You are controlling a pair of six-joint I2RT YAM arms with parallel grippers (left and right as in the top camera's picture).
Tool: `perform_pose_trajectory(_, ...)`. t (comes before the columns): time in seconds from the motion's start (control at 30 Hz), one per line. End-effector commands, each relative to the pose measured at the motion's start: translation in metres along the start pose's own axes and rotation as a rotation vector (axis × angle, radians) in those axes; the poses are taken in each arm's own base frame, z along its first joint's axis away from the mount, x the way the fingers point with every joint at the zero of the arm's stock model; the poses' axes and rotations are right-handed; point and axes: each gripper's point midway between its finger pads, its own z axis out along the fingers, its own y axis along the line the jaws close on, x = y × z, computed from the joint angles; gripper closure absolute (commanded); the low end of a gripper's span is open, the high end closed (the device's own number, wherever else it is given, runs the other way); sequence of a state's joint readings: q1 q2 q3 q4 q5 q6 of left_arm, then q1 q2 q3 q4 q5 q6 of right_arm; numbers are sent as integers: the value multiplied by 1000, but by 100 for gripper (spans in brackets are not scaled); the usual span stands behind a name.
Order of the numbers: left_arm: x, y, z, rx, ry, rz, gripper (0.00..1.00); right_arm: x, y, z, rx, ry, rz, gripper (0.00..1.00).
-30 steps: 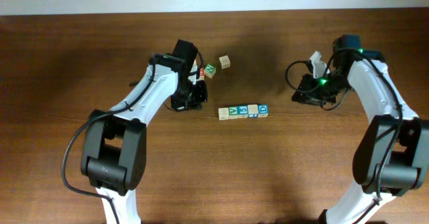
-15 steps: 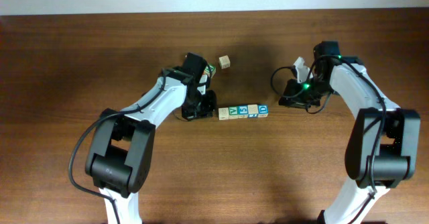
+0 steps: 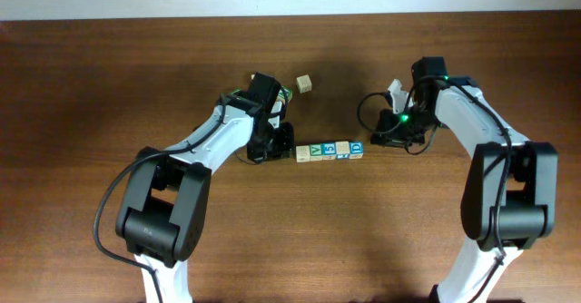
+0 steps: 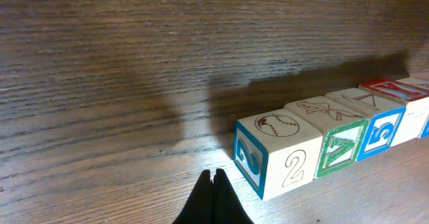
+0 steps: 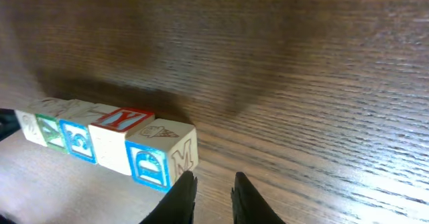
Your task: Rotate 5 blocks
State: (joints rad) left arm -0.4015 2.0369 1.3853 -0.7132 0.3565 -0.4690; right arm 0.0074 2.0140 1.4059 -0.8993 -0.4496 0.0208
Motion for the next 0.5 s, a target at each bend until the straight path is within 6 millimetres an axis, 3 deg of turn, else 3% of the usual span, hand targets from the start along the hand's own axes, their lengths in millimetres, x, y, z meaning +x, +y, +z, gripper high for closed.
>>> perform_pose_trajectory(0.0,3,2,4,7,17,-16,100,6,-6,12,17,35,24,80)
perform_pose_trajectory(0.47,3,1,4,7,16,-15,100,13,-7,14,14,66,47,80)
